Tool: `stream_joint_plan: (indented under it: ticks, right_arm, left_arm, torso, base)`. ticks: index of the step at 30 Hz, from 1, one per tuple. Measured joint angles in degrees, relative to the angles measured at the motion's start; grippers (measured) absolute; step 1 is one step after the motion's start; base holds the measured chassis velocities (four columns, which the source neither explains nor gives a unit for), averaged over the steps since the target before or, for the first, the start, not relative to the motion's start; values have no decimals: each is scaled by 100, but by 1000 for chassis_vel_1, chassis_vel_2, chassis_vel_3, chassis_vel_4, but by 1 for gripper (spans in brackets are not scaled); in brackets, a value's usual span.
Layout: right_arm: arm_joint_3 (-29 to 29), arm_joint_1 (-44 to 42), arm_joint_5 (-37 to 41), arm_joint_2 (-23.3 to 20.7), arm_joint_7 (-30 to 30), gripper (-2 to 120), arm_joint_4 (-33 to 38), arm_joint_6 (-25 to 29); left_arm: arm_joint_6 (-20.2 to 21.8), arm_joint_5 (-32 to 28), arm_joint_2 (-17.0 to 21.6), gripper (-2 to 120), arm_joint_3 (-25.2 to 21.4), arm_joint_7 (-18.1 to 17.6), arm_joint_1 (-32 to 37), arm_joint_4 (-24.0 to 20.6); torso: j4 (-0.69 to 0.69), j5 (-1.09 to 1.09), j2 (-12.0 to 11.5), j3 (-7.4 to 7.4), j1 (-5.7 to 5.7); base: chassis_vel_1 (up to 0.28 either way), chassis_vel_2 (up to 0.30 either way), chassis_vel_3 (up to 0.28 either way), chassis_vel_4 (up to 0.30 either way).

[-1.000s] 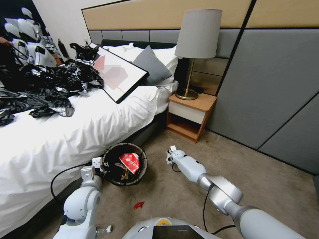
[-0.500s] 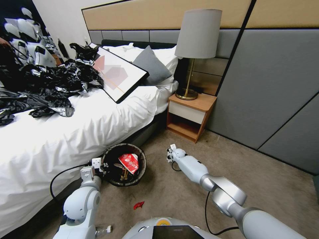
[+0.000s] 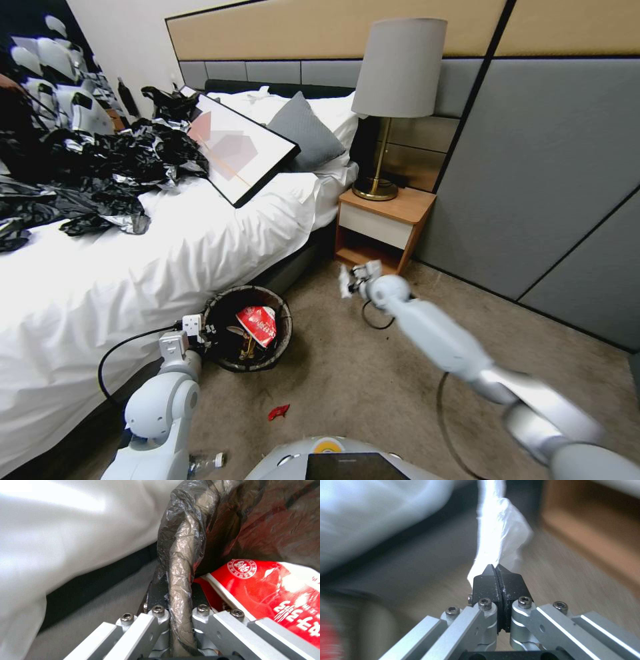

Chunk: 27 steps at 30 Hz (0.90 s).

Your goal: Pick up the trash bin, then pick up the garbage from the floor and place it into the trash bin.

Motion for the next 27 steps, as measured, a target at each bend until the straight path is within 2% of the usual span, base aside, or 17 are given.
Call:
stream_joint_plan:
  ticks: [3,4,6,7,9,13,14,17,19,23,27]
  right_arm:
    - [240,365,971,-155,198,0,937,4]
    - [240,365,971,-155,198,0,937,4]
    - [251,831,1755,-129,274,0,1360,50]
    - [251,831,1755,-129,274,0,1360,50]
    - [140,1407,2437,4,197,0,1643,241]
    - [-127,1819,2786,216,55,0,1742,379]
    - [-127,1819,2786,216,55,0,1742,379]
    - [-805,2063,2736,598,-72,0,1576,421]
    - [-976,2078,2685,674,-79,0,1501,421]
    - [-1717,2073,2363,1085,-87,0,1098,385]
    - [-2159,1935,2016,1327,-87,0,777,301]
  left_arm:
    - [0,29,-50,0,27,8,-28,99]
    - [0,29,-50,0,27,8,-28,99]
    - [0,55,-88,0,24,11,-59,156]
    - [0,55,-88,0,24,11,-59,156]
    - [0,59,-110,0,13,21,-68,179]
    - [0,68,-122,0,4,34,-68,209]
    - [0,68,-122,0,4,34,-68,209]
    - [0,85,-144,0,5,52,-67,243]
    - [0,88,-146,0,3,56,-66,251]
    - [0,96,-151,0,-23,64,-85,308]
    - [0,94,-161,0,-33,65,-108,307]
  torso:
    - [-4,-2,1,0,0]
    - [-4,-2,1,0,0]
    - [-2,-5,1,0,0]
    - [-2,-5,1,0,0]
    - [0,-4,1,0,0]
    - [-2,-3,1,0,0]
    - [-2,-3,1,0,0]
    - [-2,-4,0,0,0]
    - [-1,-4,0,0,0]
    - [-2,-4,0,0,0]
    - [-1,-5,0,0,0]
  base:
    - [0,0,0,0]
    - [0,0,0,0]
    - [0,0,0,0]
    - [0,0,0,0]
    - [0,0,0,0]
    - [0,0,0,0]
    - [0,0,0,0]
    - [0,0,0,0]
    - [0,0,0,0]
    - [0,0,0,0]
    - [0,0,0,0]
